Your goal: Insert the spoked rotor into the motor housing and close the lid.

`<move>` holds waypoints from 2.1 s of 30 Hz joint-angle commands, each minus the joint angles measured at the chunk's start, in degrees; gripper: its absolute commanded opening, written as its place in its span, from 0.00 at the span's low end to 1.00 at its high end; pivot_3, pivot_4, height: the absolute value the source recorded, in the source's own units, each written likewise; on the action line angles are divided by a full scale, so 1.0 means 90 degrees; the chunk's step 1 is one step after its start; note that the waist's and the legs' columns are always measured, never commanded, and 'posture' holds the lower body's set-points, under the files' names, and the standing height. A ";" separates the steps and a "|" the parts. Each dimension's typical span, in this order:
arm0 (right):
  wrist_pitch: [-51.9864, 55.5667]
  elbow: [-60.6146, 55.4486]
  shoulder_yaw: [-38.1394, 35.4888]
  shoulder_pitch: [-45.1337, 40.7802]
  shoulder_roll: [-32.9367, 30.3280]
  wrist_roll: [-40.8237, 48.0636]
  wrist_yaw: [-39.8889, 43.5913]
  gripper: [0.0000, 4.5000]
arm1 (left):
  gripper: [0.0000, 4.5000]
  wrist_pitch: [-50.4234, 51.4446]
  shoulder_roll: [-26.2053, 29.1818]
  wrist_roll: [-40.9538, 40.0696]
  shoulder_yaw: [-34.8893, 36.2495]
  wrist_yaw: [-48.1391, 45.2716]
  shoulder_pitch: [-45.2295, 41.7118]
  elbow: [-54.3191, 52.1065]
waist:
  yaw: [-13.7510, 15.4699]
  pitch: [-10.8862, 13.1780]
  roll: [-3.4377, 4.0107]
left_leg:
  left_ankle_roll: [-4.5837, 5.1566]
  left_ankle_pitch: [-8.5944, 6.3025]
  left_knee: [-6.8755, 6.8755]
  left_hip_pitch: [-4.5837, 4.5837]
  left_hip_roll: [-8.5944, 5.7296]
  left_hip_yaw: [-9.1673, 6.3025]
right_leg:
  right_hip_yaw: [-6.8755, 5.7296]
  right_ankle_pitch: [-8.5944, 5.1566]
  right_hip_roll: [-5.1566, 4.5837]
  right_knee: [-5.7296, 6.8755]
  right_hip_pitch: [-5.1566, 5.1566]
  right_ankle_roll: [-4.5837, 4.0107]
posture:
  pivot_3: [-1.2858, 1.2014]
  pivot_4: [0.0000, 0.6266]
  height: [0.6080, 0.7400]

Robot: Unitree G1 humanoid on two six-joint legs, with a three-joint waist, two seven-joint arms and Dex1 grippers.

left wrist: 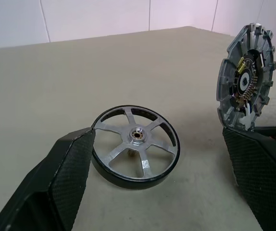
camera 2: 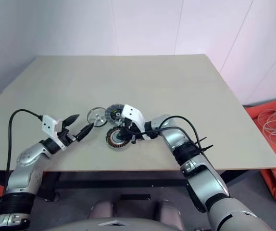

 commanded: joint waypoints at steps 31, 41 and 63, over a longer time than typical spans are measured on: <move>0.1009 -0.1522 -0.0583 -0.0007 -0.0263 0.0784 0.0081 0.30 | 1.00 -0.0207 -0.0015 0.0037 -0.0002 -0.0112 -0.0261 0.0080 | 0.0019 -0.0001 -0.0001 | -0.0004 0.0002 0.0001 0.0001 0.0000 0.0000 | 0.0000 -0.0001 0.0000 0.0001 0.0002 0.0001 | 0.52 0.00 1.00; 0.0578 -0.1339 -0.0032 -0.0241 -0.0110 0.0226 -0.0142 0.00 | 1.00 -0.0179 -0.0037 0.0082 0.0018 -0.0108 -0.0306 0.0054 | 0.0013 -0.0001 -0.0001 | -0.0005 0.0003 0.0000 0.0001 0.0000 0.0000 | 0.0000 -0.0001 0.0000 0.0002 0.0000 0.0000 | 0.52 0.00 1.00; 0.0741 -0.1210 0.0173 0.0198 -0.0561 -0.0149 -0.0058 0.00 | 1.00 -0.0375 -0.0079 0.0126 -0.0020 -0.0127 -0.0351 0.0234 | 0.0024 -0.0001 -0.0002 | -0.0005 0.0003 0.0000 0.0001 0.0000 -0.0001 | 0.0000 -0.0001 0.0000 0.0002 0.0007 0.0000 | 0.52 0.00 1.00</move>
